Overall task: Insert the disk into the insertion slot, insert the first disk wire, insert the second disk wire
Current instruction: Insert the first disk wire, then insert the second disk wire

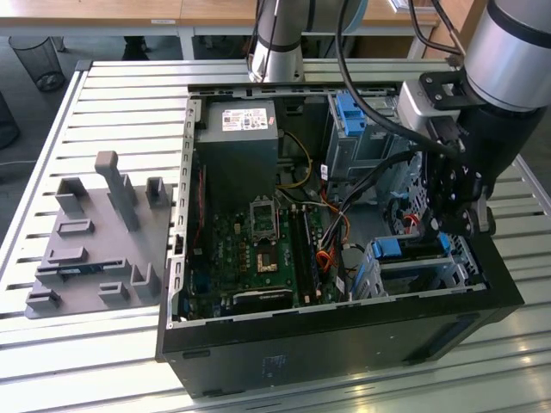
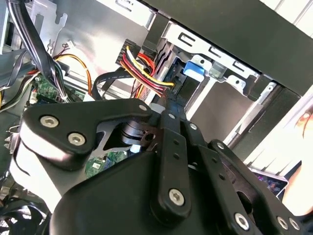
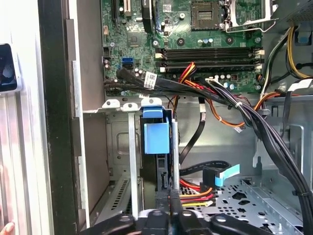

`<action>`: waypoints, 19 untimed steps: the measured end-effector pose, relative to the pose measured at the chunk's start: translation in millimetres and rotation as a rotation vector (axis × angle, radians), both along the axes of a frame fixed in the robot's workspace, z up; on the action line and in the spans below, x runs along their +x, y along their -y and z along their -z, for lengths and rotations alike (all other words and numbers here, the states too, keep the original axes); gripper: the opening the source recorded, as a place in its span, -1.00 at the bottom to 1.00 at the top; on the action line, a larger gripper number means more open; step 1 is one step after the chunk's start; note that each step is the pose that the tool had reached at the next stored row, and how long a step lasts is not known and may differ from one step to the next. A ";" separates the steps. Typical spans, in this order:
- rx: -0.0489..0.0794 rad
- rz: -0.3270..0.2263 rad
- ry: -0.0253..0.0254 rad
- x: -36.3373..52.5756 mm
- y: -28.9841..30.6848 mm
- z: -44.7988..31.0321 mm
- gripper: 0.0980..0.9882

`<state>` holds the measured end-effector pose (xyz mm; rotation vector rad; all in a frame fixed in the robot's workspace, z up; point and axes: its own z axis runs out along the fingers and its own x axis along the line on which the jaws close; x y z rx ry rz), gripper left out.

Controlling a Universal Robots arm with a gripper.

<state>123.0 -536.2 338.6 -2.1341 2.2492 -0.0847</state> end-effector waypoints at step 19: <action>0.000 0.000 -0.0093 0.9 0.0 -4.4 -0.98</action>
